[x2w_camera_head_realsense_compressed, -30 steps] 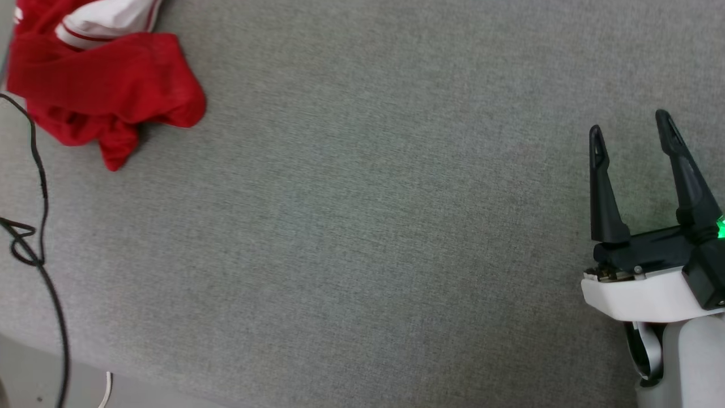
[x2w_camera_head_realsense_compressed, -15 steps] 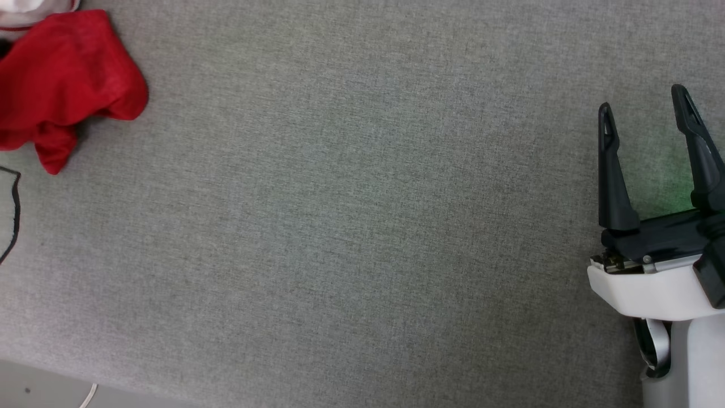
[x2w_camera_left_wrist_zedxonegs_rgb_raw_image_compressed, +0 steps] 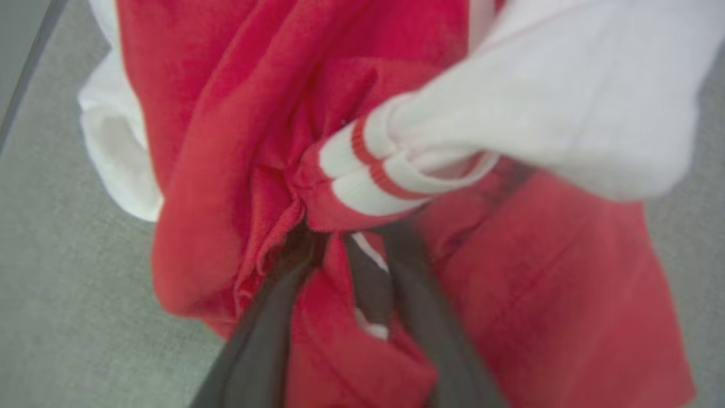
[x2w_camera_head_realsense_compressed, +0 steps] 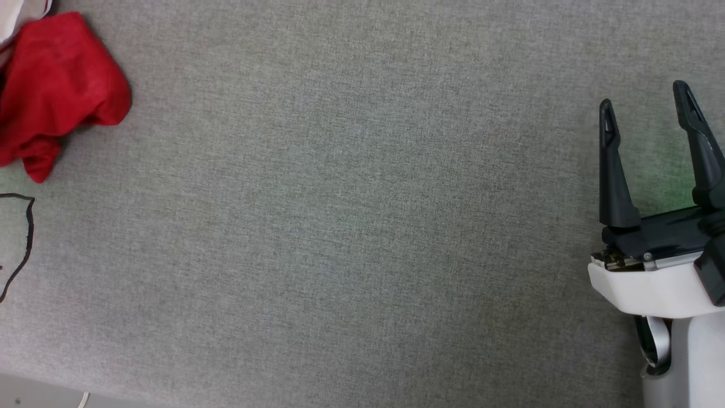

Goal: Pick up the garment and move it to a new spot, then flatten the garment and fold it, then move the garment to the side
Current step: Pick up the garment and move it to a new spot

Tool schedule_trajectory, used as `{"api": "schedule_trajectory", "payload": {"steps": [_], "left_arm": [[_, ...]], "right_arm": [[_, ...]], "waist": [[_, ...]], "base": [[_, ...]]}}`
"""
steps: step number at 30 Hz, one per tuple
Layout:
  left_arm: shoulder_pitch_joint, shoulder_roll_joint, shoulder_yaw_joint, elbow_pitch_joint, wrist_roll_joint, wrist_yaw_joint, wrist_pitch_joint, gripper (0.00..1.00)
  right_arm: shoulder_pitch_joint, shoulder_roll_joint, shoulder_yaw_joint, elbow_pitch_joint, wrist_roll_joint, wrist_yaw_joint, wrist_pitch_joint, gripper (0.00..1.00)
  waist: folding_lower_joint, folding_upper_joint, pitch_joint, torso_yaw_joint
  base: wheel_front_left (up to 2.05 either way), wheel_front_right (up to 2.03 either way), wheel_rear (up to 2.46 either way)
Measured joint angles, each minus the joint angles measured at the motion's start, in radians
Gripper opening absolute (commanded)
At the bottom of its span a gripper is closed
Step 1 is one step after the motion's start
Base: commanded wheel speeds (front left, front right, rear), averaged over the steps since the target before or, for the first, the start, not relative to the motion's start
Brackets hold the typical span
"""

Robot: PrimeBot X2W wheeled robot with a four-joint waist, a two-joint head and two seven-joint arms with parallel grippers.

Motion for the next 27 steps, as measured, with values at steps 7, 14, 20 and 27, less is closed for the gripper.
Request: {"api": "schedule_trajectory", "payload": {"steps": [7,14,20,27], "left_arm": [[-0.010,0.057,-0.062,-0.072,-0.007,0.000,-0.097,0.00],[-0.026,0.134,-0.167,-0.193,0.011,0.000,-0.153,0.00],[-0.100,0.186,-0.322,-0.388,0.021,0.000,-0.163,0.00],[-0.183,0.181,-0.417,-0.512,0.039,0.000,-0.147,0.00]], "right_arm": [[0.010,0.000,-0.007,0.024,0.040,0.000,0.000,1.00],[0.032,0.000,-0.009,0.046,0.079,0.000,0.000,1.00],[0.074,0.000,-0.029,0.071,0.134,0.000,0.000,1.00],[0.089,-0.001,-0.036,0.079,0.174,0.000,0.000,1.00]], "waist": [[0.0000,0.0000,-0.067,-0.001],[-0.0001,0.0000,-0.155,-0.002],[-0.0002,0.0000,-0.277,-0.018],[-0.0002,0.0000,-0.322,-0.061]], "base": [[0.00,0.00,0.00],[0.00,0.00,0.00],[0.00,0.00,0.00],[0.00,0.00,0.00]]}}
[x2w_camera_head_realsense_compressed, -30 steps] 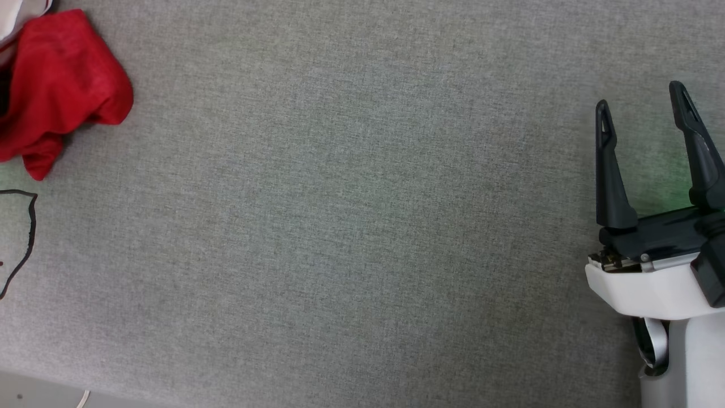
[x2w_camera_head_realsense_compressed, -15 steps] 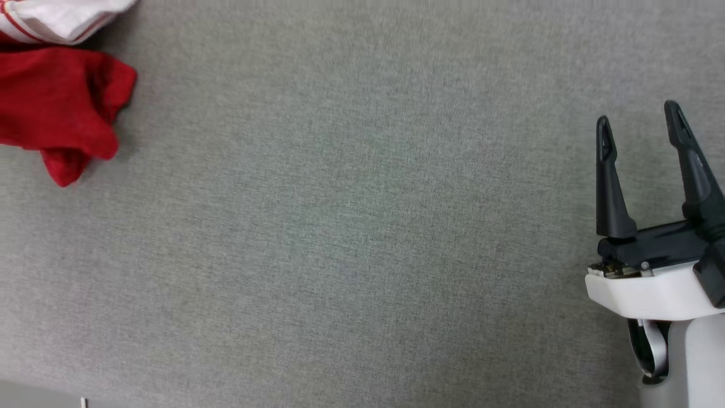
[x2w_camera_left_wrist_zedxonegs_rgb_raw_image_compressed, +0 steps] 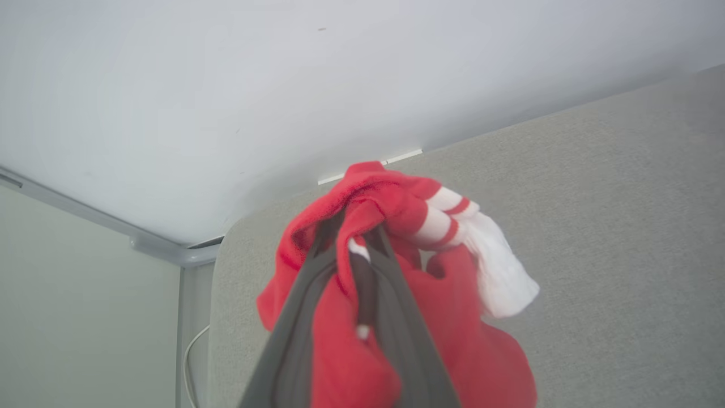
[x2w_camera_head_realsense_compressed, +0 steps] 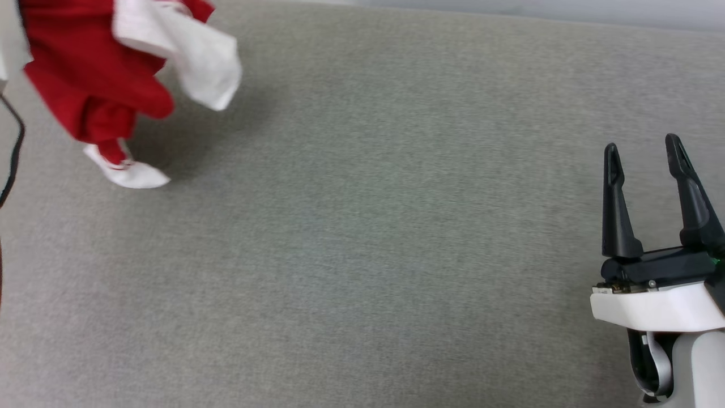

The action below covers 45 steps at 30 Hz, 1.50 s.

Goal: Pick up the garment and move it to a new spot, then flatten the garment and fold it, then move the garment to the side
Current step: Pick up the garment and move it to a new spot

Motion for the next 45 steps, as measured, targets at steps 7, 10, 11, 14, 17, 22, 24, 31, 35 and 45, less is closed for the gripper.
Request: {"api": "schedule_trajectory", "payload": {"steps": [7,10,11,14,17,22,24,31,35,45], "left_arm": [[-0.100,-0.079,-0.104,-0.122,0.024,0.000,0.029,0.00],[-0.127,-0.115,-0.145,-0.147,0.028,0.000,0.035,0.00],[-0.132,-0.129,-0.160,-0.151,0.030,0.000,0.038,0.00],[-0.135,-0.174,-0.212,-0.168,0.034,0.000,0.040,0.00],[-0.133,-0.216,-0.256,-0.181,0.044,0.000,0.036,0.00],[-0.086,-0.286,-0.339,-0.195,0.048,0.000,0.015,0.00],[-0.053,-0.298,-0.382,-0.195,0.047,0.000,0.010,0.00],[0.089,-0.320,-0.506,-0.174,0.011,0.000,-0.045,0.00],[0.175,-0.322,-0.561,-0.136,-0.005,0.000,-0.061,0.00],[0.288,-0.373,-0.598,-0.090,-0.003,0.000,-0.127,0.61]], "right_arm": [[0.001,0.000,-0.003,-0.001,0.045,0.000,0.000,1.00],[0.000,0.000,-0.009,-0.001,0.058,0.000,0.000,1.00],[0.000,0.000,-0.012,-0.001,0.063,0.000,0.000,1.00],[-0.002,0.000,-0.019,0.000,0.071,0.000,0.000,1.00],[-0.004,0.000,-0.019,0.000,0.081,0.000,0.000,1.00],[-0.005,0.000,-0.016,0.002,0.097,0.000,0.000,1.00],[-0.005,0.000,-0.016,0.005,0.100,0.000,0.000,1.00],[0.005,0.000,-0.018,0.010,0.104,0.000,0.000,1.00],[0.007,0.000,-0.020,0.016,0.104,0.000,0.000,1.00],[0.028,0.000,-0.017,0.035,0.091,0.000,0.000,1.00]], "waist": [[0.0000,0.0000,-0.021,-0.097],[0.0001,0.0000,-0.016,-0.137],[0.0001,0.0000,-0.014,-0.149],[0.0001,0.0000,-0.005,-0.186],[0.0002,0.0000,0.004,-0.219],[0.0002,0.0000,0.012,-0.265],[0.0001,0.0000,0.012,-0.277],[0.0001,0.0000,-0.001,-0.293],[0.0002,0.0000,-0.008,-0.289],[0.0002,0.0000,-0.039,-0.265]], "base": [[0.00,0.00,0.00],[0.00,0.00,0.00],[0.00,0.00,0.00],[0.00,0.00,0.00],[0.00,0.00,0.00],[0.00,0.00,0.00],[0.00,0.00,0.00],[0.00,0.00,0.00],[0.00,0.00,0.00],[0.00,0.00,0.00]]}}
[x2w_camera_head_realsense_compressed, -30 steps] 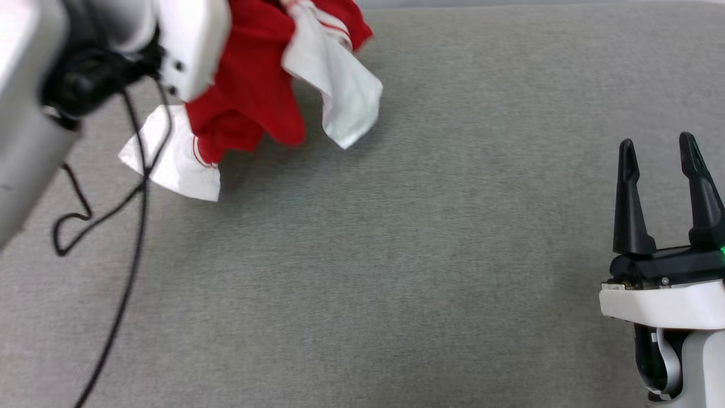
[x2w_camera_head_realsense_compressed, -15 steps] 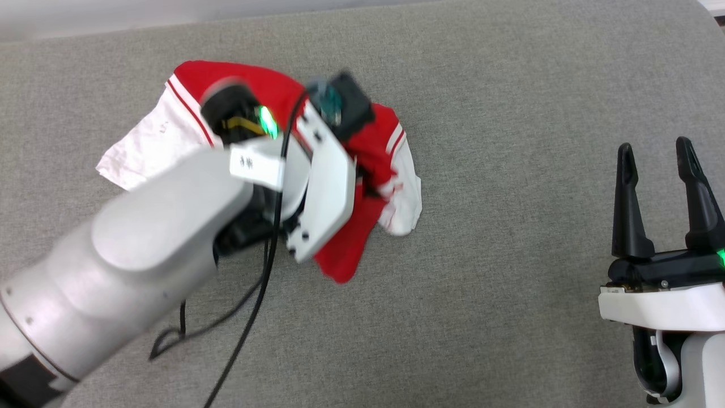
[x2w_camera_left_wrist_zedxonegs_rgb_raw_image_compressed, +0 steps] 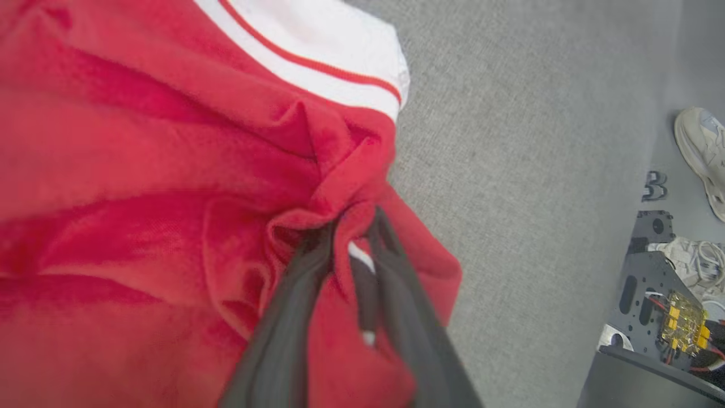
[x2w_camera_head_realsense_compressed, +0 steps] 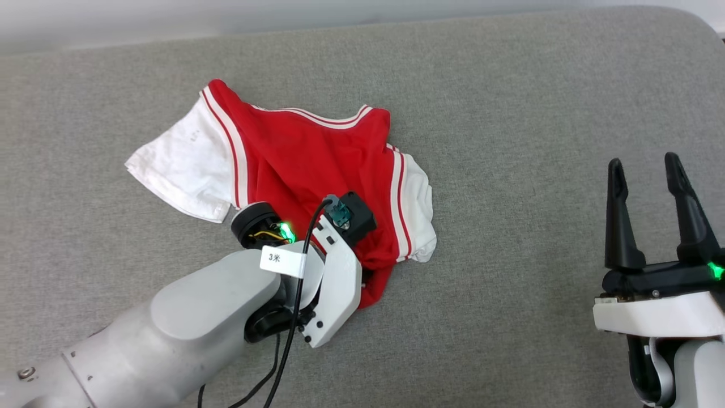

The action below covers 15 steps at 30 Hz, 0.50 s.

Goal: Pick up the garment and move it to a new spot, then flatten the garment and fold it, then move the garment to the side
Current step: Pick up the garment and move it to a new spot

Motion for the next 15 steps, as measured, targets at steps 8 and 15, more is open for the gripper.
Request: {"api": "schedule_trajectory", "payload": {"steps": [8,15], "left_arm": [[0.023,-0.013,0.077,-0.006,0.052,0.054,-0.264,1.00],[0.130,0.048,0.184,-0.116,0.062,0.204,-0.481,1.00]], "right_arm": [[0.046,0.000,-0.007,0.024,-0.015,0.000,0.000,1.00],[0.096,0.000,-0.016,0.054,-0.023,0.000,0.000,1.00]], "waist": [[0.0000,0.0000,-0.071,0.027],[-0.0001,0.0000,-0.141,0.067]], "base": [[0.00,0.00,0.00],[0.00,0.00,0.00]]}}
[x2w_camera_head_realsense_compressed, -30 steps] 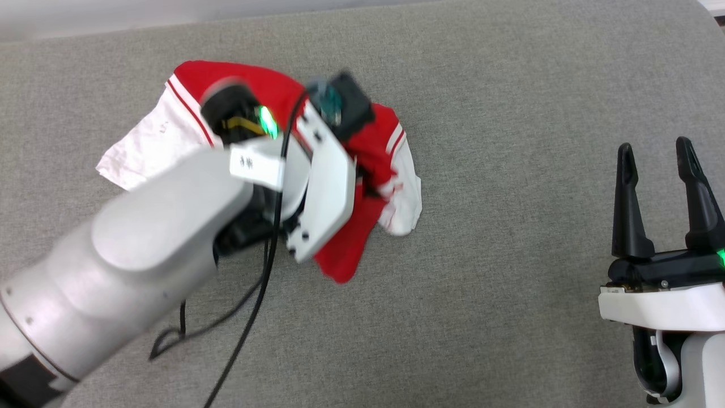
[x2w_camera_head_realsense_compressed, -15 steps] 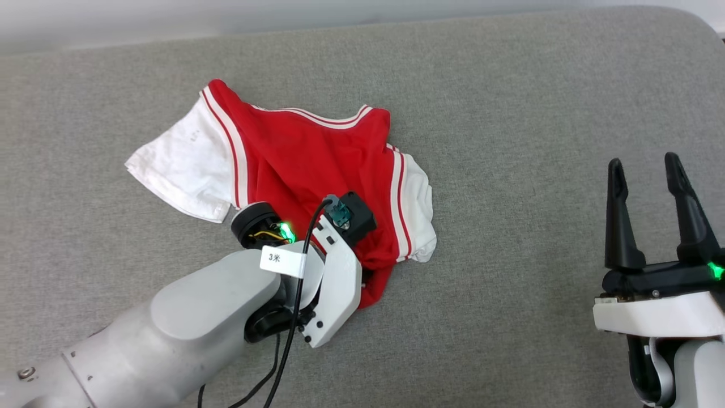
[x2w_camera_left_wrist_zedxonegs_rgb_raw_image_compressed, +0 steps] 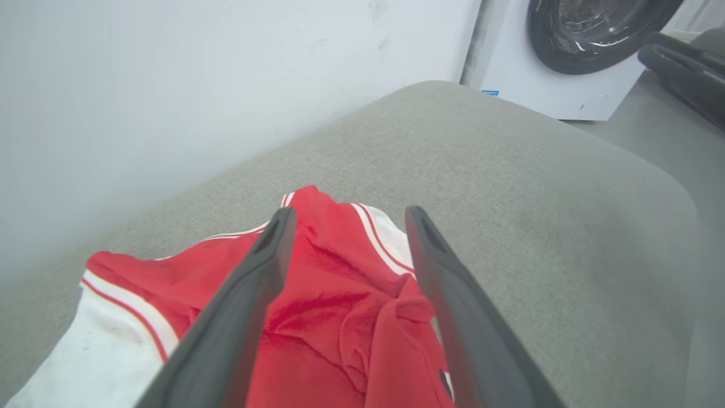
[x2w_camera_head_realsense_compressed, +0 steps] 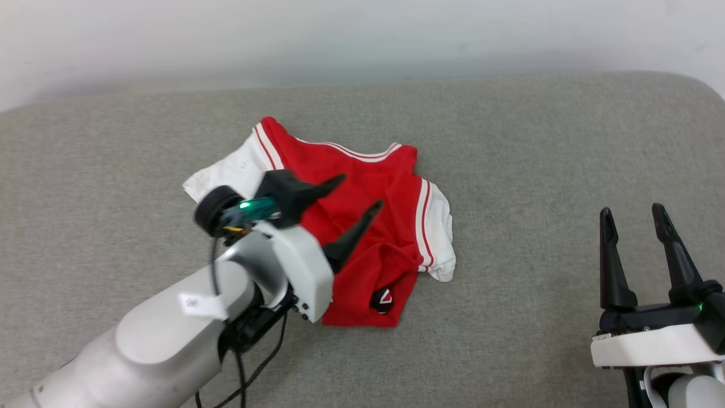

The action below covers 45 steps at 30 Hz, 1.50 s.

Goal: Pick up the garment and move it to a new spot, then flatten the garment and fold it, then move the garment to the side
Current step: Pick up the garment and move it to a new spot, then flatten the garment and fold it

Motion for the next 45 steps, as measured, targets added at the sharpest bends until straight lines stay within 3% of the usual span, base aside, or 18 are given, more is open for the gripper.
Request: {"api": "schedule_trajectory", "payload": {"steps": [6,13,16,18,20,26,37,45], "left_arm": [[0.106,0.063,0.105,-0.062,0.033,0.169,-0.176,1.00],[0.262,0.085,0.276,-0.107,0.132,0.329,-0.209,1.00],[0.359,0.063,0.394,-0.151,0.209,0.377,-0.212,1.00],[0.395,0.053,0.430,-0.164,0.232,0.385,-0.212,1.00],[0.500,0.021,0.537,-0.184,0.305,0.396,-0.212,1.00],[0.652,-0.069,0.675,-0.212,0.419,0.367,-0.212,1.00],[0.838,-0.239,0.875,-0.195,0.603,0.215,-0.212,1.00],[0.898,-0.333,0.946,-0.169,0.704,0.109,-0.212,1.00]], "right_arm": [[0.030,0.000,-0.002,0.022,-0.002,0.000,0.000,1.00],[0.053,0.000,-0.009,0.041,-0.006,0.000,0.000,1.00],[0.063,0.000,-0.013,0.049,-0.006,0.000,0.000,1.00],[0.065,0.000,-0.014,0.050,-0.006,0.000,0.000,1.00],[0.070,0.000,-0.014,0.058,-0.002,0.000,0.000,1.00],[0.083,0.000,-0.014,0.076,0.011,0.000,0.000,1.00],[0.105,0.000,-0.002,0.094,0.052,0.000,0.000,1.00],[0.123,0.000,0.013,0.100,0.069,0.000,0.000,1.00]], "waist": [[0.0000,0.0000,-0.049,0.039],[0.0000,0.0000,-0.086,0.076],[0.0000,0.0000,-0.096,0.086],[0.0000,0.0000,-0.099,0.089],[0.0001,0.0000,-0.110,0.095],[0.0001,0.0000,-0.130,0.099],[0.0000,0.0000,-0.162,0.095],[0.0000,0.0000,-0.176,0.100]], "base": [[0.00,0.00,0.00],[0.00,0.00,0.00],[0.00,0.00,0.00],[0.00,0.00,0.00],[0.00,0.00,0.00],[0.00,0.00,0.00],[0.00,0.00,0.00],[0.00,0.00,0.00]]}}
